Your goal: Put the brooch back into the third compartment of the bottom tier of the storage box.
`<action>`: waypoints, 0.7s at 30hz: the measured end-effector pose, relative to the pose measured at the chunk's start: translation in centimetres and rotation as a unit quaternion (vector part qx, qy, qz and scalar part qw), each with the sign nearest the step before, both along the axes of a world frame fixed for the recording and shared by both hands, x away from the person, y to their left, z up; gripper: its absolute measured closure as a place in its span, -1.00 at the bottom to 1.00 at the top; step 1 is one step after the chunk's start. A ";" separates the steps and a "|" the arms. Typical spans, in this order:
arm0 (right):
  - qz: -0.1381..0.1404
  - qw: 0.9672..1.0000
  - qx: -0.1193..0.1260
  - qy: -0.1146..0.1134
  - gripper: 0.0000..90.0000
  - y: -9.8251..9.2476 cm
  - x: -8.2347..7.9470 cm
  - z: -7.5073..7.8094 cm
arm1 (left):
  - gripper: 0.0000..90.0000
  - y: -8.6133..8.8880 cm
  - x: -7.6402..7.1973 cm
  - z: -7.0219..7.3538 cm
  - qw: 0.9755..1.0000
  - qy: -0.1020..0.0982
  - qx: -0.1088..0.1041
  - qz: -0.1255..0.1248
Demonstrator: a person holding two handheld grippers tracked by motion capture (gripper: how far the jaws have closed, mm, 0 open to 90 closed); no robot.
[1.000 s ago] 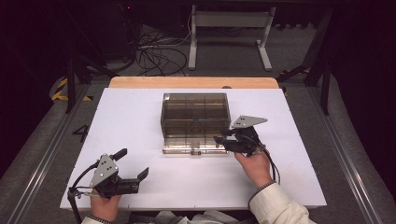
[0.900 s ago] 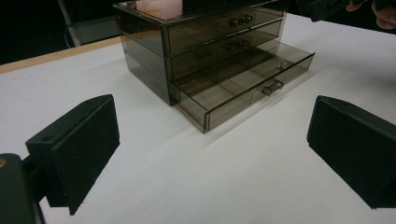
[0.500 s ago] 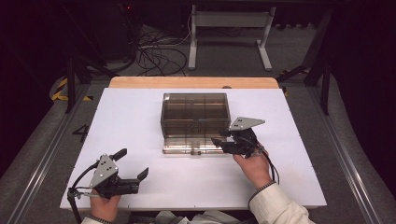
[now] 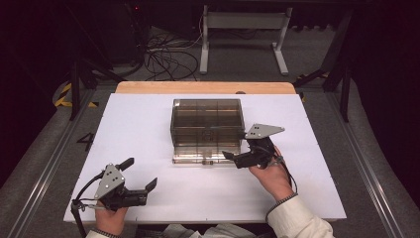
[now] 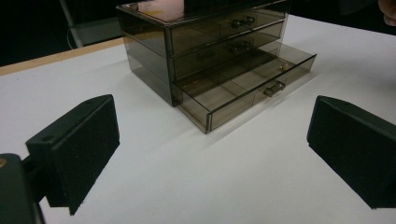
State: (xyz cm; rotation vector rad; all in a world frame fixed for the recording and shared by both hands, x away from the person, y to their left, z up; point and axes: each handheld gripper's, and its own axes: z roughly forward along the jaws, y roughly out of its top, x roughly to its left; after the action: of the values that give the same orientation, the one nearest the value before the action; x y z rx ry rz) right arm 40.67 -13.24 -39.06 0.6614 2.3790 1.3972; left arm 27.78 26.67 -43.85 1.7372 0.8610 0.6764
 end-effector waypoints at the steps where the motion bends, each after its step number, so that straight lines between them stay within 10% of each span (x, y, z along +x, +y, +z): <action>1: 0.000 1.000 0.002 -0.001 -0.78 -0.1 -0.1 0.2 | -0.93 0.0 0.0 0.0 1.000 0.001 -0.001 0.000; 21: -0.015 0.999 0.012 -0.045 -0.95 -4.6 -2.5 2.0 | -0.93 0.1 0.1 0.1 1.000 -0.001 -0.003 0.003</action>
State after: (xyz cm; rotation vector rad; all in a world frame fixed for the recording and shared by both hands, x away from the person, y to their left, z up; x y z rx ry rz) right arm 38.12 -17.79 -37.04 0.6245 2.2762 1.4152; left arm 27.87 26.79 -43.78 1.7284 0.8670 0.6786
